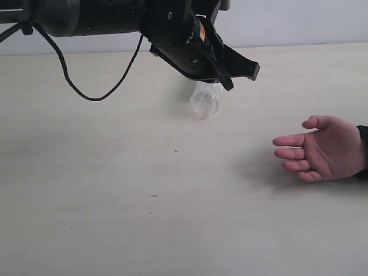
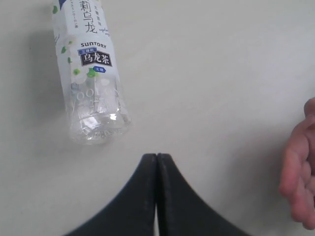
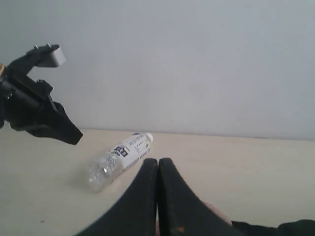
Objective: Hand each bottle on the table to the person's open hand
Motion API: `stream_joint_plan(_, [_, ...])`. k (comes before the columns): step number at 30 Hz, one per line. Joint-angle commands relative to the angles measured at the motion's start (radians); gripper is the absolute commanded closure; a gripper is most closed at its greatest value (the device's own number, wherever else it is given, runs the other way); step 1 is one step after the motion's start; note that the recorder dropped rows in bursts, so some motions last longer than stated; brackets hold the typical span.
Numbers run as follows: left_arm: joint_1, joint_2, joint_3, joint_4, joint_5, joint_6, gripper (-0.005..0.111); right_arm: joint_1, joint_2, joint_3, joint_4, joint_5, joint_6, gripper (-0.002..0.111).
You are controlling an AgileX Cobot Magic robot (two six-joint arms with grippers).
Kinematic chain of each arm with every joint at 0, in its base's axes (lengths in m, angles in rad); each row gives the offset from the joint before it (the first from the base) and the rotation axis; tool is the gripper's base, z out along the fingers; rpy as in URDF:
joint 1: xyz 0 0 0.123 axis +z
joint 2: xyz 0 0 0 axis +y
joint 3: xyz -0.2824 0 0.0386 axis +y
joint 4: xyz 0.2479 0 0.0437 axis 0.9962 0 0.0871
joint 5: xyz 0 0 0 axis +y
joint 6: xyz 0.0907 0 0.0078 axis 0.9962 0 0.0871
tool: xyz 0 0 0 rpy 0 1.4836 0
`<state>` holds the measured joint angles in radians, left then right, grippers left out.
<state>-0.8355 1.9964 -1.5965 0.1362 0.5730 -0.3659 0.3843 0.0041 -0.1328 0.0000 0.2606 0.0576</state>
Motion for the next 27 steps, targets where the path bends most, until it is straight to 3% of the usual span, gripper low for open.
stream_joint_plan(1, [-0.001, -0.012, 0.003, -0.010, -0.016, -0.005, 0.107, 0.001, -0.004, 0.054, 0.000, -0.012, -0.004, 0.108])
stream_joint_plan(20, [-0.001, 0.041, 0.003, -0.010, -0.041, 0.024, 0.107, 0.001, -0.004, 0.133, 0.000, -0.017, -0.004, 0.108])
stream_joint_plan(27, [0.033, 0.063, -0.050, 0.014, -0.041, 0.024, 0.107, 0.001, -0.004, 0.133, 0.000, -0.017, -0.004, 0.108])
